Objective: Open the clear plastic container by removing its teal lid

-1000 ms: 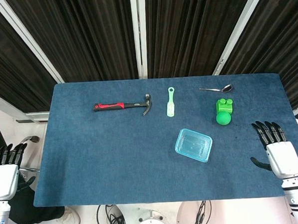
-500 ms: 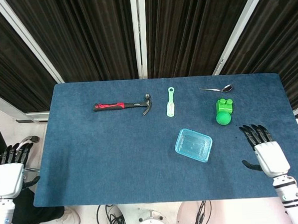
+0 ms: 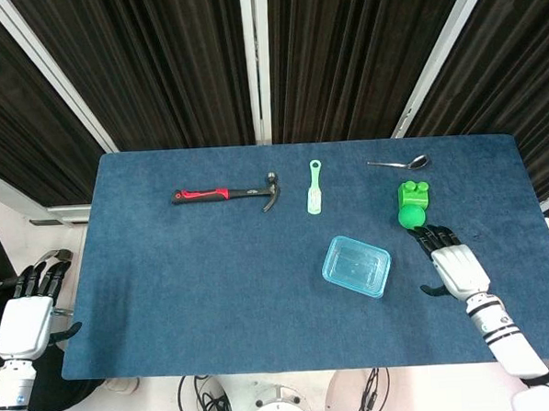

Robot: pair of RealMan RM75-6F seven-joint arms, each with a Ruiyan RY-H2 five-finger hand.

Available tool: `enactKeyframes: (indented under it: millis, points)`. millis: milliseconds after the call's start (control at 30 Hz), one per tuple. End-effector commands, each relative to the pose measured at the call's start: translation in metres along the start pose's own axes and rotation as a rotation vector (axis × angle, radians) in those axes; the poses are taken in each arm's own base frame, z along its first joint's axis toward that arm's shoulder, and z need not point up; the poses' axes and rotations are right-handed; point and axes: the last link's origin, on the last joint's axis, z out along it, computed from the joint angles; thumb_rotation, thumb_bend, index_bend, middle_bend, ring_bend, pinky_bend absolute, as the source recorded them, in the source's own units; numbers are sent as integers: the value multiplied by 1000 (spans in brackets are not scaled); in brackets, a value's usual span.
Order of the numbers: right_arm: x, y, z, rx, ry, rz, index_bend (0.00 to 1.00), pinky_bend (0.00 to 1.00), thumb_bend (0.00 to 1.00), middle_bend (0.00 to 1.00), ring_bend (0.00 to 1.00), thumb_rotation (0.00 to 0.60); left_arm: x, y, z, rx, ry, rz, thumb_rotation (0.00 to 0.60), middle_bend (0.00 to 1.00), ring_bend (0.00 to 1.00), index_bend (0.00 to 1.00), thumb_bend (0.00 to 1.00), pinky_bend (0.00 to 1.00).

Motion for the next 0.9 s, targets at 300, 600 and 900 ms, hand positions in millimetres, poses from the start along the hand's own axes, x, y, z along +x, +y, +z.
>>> enactKeyframes:
  millis: [300, 600, 900]
  points:
    - [-22, -74, 87, 193, 2, -37, 0, 178, 26, 83, 35, 600, 4, 2, 5, -2, 1, 6, 600, 82, 9, 74, 0, 42]
    - [-18, -154, 136, 354, 41, -96, 0, 216, 26, 104, 48, 600, 6, 2, 9, -16, -13, 17, 600, 82, 10, 74, 0, 42]
    - [-11, -162, 145, 318, 92, -192, 0, 232, 26, 111, 63, 600, 13, 35, 58, -200, -62, 45, 600, 82, 9, 74, 0, 38]
